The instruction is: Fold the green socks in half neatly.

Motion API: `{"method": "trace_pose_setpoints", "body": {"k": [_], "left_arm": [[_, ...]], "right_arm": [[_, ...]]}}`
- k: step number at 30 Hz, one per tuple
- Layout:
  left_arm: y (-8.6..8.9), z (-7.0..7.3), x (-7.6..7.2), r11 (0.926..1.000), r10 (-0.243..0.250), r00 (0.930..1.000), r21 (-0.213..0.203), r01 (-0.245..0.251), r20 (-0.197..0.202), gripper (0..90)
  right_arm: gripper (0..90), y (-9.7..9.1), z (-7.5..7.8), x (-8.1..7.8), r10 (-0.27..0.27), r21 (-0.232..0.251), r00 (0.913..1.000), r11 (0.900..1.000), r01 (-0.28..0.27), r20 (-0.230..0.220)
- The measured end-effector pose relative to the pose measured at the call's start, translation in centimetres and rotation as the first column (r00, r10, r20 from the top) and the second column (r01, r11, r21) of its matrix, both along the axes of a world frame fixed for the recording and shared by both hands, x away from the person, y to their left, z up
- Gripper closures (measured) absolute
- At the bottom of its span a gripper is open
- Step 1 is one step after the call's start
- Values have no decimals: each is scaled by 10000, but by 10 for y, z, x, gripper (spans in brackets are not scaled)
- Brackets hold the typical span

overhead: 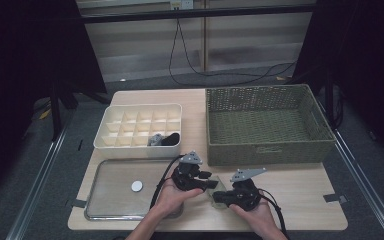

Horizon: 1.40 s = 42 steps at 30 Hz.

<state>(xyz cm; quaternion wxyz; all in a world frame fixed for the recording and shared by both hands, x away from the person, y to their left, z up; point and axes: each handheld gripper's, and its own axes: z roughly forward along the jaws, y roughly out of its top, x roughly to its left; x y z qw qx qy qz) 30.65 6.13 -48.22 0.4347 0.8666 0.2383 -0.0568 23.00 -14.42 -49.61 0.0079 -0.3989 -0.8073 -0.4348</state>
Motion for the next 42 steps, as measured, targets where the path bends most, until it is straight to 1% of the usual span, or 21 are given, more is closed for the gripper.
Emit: {"method": "trace_pose_setpoints", "body": {"k": [1, 3, 5, 8, 9, 11, 12, 13, 14, 15, 19, 22, 25, 27, 28, 29, 36, 37, 40, 41, 42], "left_arm": [[-1, -2, 1, 10000, 54, 10000, 6, -54, -51, 537], [-3, -4, 1, 10000, 78, 10000, 40, -78, 25, 531], [-3, -7, 4, 9998, 61, 9999, 207, -59, -89, 525], [-3, -8, 5, 9998, 27, 9999, 217, -24, -127, 521], [-2, -9, 4, 9997, 65, 9998, 238, -61, -185, 517], [-1, -9, 4, 9997, 25, 9998, 257, -20, -175, 516], [-1, -9, 3, 9992, -12, 9998, 404, 20, -197, 510], [-1, -11, 2, 9995, -41, 9998, 310, 48, -219, 507], [-1, -11, 2, 9995, -41, 9998, 310, 48, -219, 506], [-1, -11, 1, 9994, -108, 9998, 333, 114, -186, 503], [1, -12, -2, 9986, -263, 9994, 448, 272, -222, 496], [2, -13, -3, 9986, -261, 9994, 448, 270, -218, 495], [3, -17, -3, 9987, -346, 9987, 353, 360, -375, 487], [3, -17, -3, 9981, -415, 9982, 430, 433, -424, 473], [3, -18, -3, 9983, -403, 9982, 404, 421, -441, 473], [2, -19, -4, 9978, -498, 9977, 416, 518, -461, 462], [0, -19, -6, 9975, -588, 9973, 366, 604, -443, 460], [0, -18, -7, 9969, -639, 9970, 436, 659, -444, 460], [1, -18, -7, 9965, -676, 9964, 450, 699, -507, 460], [2, -18, -6, 9956, -822, 9948, 406, 847, -598, 460], [2, -18, -6, 9956, -822, 9948, 406, 847, -598, 461]], "right_arm": [[846, 0, 0, 0, 2, -12, 10000, 10000, -2, -18], [844, -1, 0, 0, 77, -44, 10000, 10000, -77, 37], [840, -2, 0, 0, 64, -30, 10000, 10000, -64, 65], [828, -4, 1, 0, 78, -33, 9999, 10000, -78, 71], [810, -7, 2, -1, 4, -65, 10000, 10000, -4, 78], [805, -9, 2, -1, -24, -26, 10000, 10000, 24, 65], [799, -12, 2, -1, -86, -30, 9999, 10000, 87, 88], [786, -15, 3, -2, -188, -53, 9998, 9998, 189, 91], [786, -15, 3, -2, -188, -53, 9998, 9998, 189, 91], [774, -18, 3, -2, -302, -90, 9995, 9995, 303, 106], [760, -22, 3, -2, -430, -29, 9990, 9991, 431, 104], [760, -22, 3, -2, -459, -26, 9989, 9989, 459, 98], [761, -22, 3, -2, -462, -39, 9989, 9989, 463, 122], [760, -23, 3, -2, -497, -88, 9987, 9987, 498, 128], [760, -23, 3, -2, -497, -88, 9987, 9987, 498, 128], [751, -24, 4, -2, -535, -99, 9985, 9985, 536, 101], [738, -28, 5, 0, -697, -119, 9975, 9975, 698, 88], [742, -28, 5, 0, -729, -100, 9973, 9973, 729, 53], [755, -28, 5, 1, -727, -104, 9973, 9973, 727, -15], [759, -28, 4, 0, -714, -112, 9974, 9974, 714, -1], [762, -27, 4, 0, -702, -128, 9975, 9975, 702, 32]]}}
